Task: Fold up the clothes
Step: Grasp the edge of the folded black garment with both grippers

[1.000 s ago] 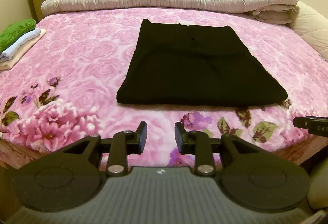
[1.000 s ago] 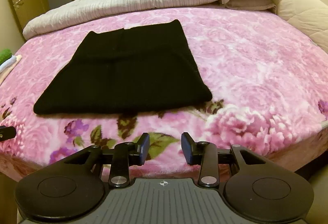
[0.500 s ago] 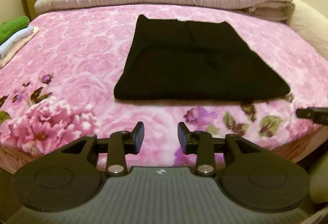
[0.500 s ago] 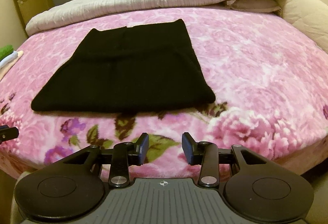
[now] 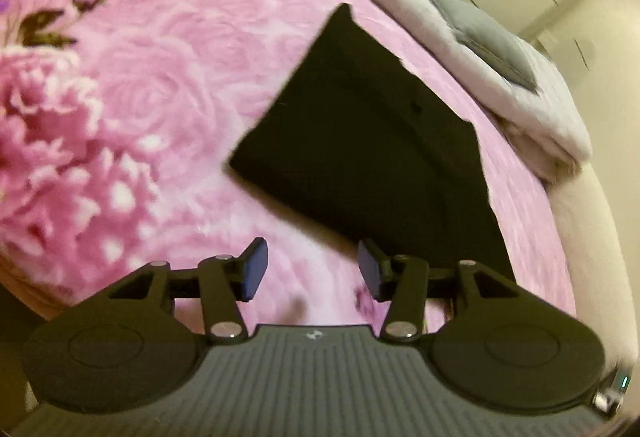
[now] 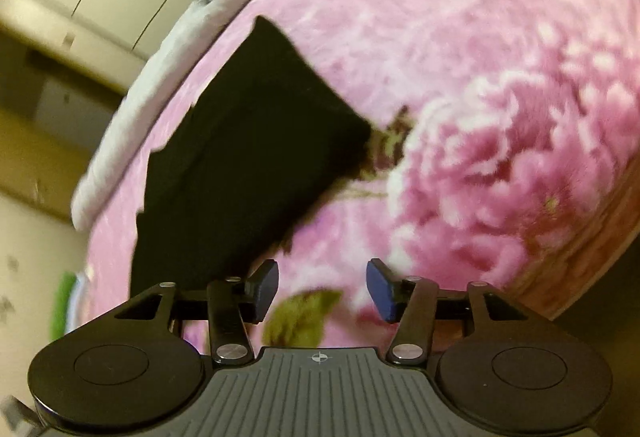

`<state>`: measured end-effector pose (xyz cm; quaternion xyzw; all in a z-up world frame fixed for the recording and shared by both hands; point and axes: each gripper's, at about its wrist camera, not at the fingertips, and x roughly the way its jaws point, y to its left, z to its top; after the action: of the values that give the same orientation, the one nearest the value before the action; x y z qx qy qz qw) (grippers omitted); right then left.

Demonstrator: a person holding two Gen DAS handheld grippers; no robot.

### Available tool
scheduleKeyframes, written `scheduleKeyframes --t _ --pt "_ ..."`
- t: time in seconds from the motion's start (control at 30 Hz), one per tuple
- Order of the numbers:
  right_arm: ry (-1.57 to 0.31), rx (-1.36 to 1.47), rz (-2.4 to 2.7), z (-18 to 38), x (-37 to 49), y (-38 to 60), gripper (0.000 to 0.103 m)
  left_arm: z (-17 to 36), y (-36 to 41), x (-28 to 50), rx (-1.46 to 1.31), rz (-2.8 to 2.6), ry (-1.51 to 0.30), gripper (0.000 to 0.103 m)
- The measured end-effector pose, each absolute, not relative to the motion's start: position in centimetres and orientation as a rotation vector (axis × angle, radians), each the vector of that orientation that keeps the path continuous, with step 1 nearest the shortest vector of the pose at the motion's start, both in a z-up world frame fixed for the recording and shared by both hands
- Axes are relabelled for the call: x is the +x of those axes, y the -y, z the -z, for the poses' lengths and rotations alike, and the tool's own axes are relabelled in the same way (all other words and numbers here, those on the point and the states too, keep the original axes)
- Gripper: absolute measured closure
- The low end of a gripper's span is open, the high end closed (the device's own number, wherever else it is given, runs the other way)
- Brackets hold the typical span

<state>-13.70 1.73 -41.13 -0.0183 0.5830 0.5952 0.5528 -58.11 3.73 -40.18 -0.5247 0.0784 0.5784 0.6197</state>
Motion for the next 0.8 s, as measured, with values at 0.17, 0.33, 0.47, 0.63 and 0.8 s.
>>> scheduleKeyframes --t 0.17,0.33,0.47,0.63,0.8 --pt "-1.413 0.060 -1.362 42.0 -13.0 -3.8 0.049 42.4 -6.4 -58.9 -1.299 -1.367 -0.080 0.058" --pt "-1.445 0.163 -1.314 42.8 -12.2 -5.9 0.049 43.6 -7.8 -59.3 -1.336 -1.354 0.014 0.055" --pt "-1.391 0.180 -1.322 43.2 -12.7 -7.3 0.049 44.1 -8.8 -58.9 -1.310 -1.356 0.040 0.055" --pt "-1.301 0.109 -1.335 43.3 -13.1 -8.8 0.092 44.4 -9.8 -59.1 -1.256 -1.340 0.011 0.085" --pt "-1.303 0.152 -1.360 42.6 -12.6 -7.9 0.095 43.7 -9.5 -60.4 -1.239 -1.299 0.062 0.095"
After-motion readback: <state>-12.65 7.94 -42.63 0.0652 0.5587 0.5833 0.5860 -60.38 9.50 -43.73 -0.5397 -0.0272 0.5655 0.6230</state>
